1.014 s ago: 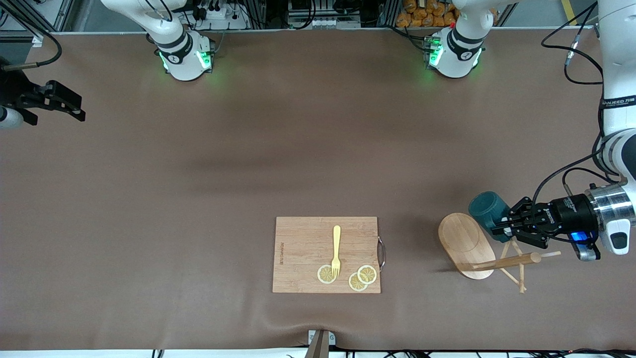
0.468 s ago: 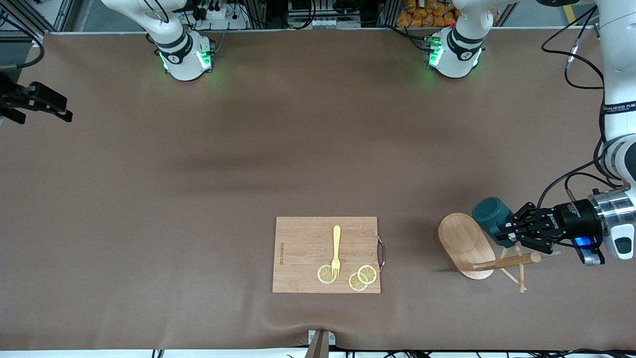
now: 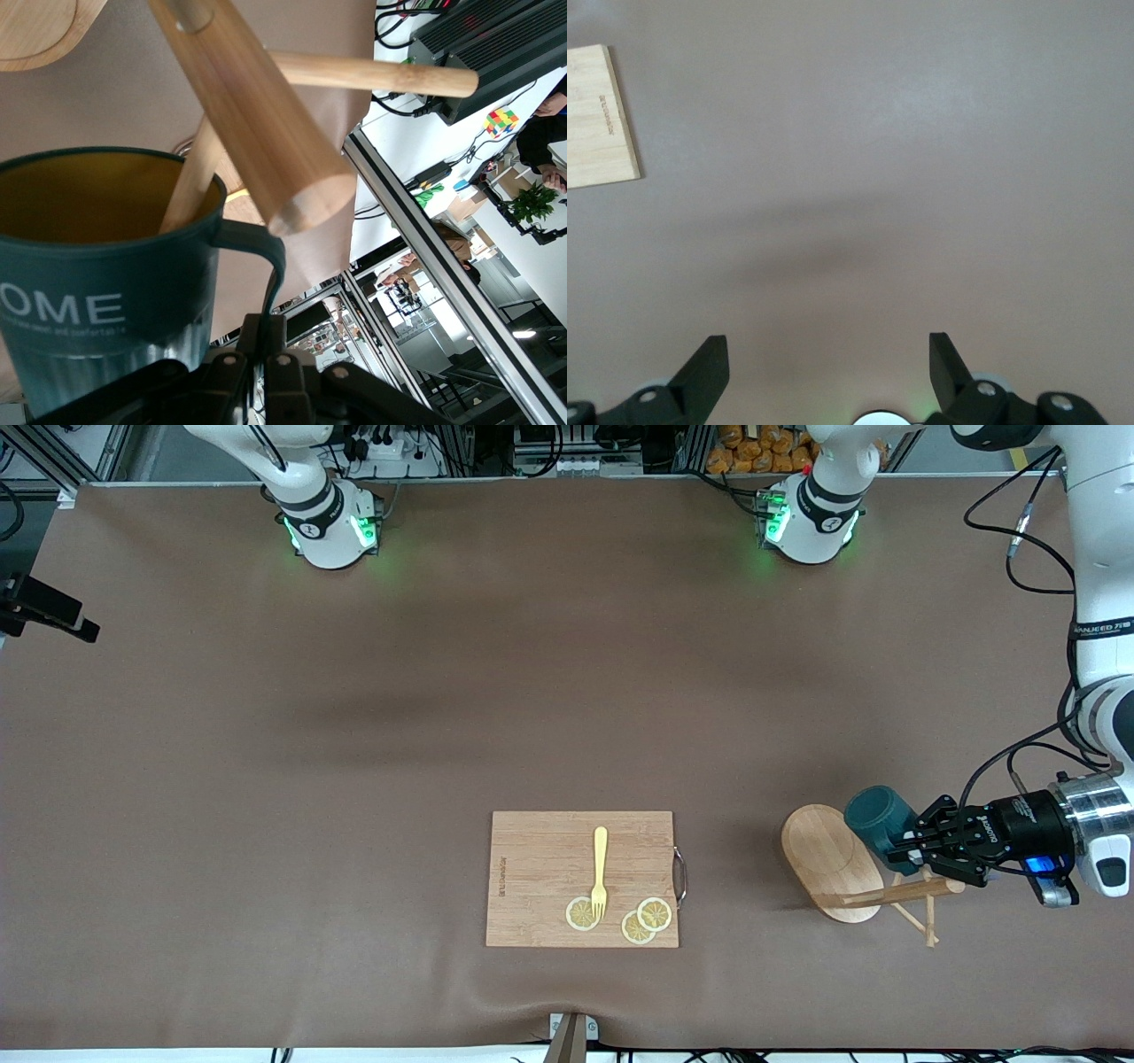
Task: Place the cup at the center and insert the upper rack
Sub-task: 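Hang the mug handle onto the stand peg with the left gripper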
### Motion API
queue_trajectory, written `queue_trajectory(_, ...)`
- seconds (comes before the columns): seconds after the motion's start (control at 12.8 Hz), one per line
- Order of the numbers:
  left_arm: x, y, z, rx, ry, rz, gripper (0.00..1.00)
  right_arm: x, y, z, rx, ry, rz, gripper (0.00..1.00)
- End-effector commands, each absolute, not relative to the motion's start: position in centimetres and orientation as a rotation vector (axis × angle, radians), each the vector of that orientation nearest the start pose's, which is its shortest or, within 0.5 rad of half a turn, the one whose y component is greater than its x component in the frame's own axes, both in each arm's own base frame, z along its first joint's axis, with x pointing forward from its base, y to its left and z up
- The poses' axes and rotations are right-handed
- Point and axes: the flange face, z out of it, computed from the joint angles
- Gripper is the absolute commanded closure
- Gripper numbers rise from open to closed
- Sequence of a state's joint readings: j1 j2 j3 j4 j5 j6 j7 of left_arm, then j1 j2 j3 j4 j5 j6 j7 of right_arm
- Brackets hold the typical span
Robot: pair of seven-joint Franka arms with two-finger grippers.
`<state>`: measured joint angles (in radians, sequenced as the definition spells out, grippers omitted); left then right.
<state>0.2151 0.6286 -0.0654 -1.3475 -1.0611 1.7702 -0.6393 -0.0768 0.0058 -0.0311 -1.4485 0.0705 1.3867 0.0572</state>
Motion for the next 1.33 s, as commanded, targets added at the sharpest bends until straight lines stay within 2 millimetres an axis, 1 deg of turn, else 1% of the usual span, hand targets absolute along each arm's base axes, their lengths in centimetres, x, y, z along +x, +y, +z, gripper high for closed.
queue_trajectory(0.0,72.7,5.1,38.8,1.761,1.106,-0.487,1.00,53.0,-4.5,66.8,-3.083,0.298,0.105,0.00)
queue_trajectory(0.16,72.7,5.5,38.1,1.766,1.096,-0.479,1.00,53.0,-4.1,66.8,-3.091,0.288,0.108,0.00)
queue_trajectory(0.23,72.8,5.5,38.0,1.766,1.095,-0.480,1.00,53.1,-3.6,66.8,-3.094,0.272,0.108,0.00)
queue_trajectory(0.39,72.8,5.9,37.9,1.762,1.098,-0.474,1.00,53.1,-3.6,66.8,-3.096,0.270,0.108,0.00)
queue_trajectory(0.47,72.7,6.5,37.9,1.763,1.094,-0.464,1.00,53.1,-3.6,66.8,-3.114,0.271,0.111,0.00)
queue_trajectory(0.62,72.7,6.7,37.8,1.763,1.092,-0.459,1.00,53.1,-2.9,66.7,-3.151,0.250,0.125,0.00)
queue_trajectory(0.78,72.8,6.7,37.4,1.766,1.084,-0.458,1.00,53.1,-2.9,66.7,-3.153,0.248,0.123,0.00)
queue_trajectory(0.94,73.0,7.2,37.5,1.767,1.078,-0.443,1.00,52.9,-2.9,66.6,-3.160,0.248,0.142,0.00)
queue_trajectory(1.09,73.1,7.1,37.2,1.758,1.081,-0.444,1.00,52.9,-2.9,66.6,-3.161,0.249,0.142,0.00)
queue_trajectory(1.17,73.3,7.1,37.5,1.734,1.079,-0.442,1.00,52.9,-3.0,66.6,-3.164,0.252,0.142,0.00)
queue_trajectory(1.25,73.4,7.1,37.3,1.723,1.082,-0.444,0.45,52.9,-2.9,66.6,-3.164,0.250,0.142,0.00)
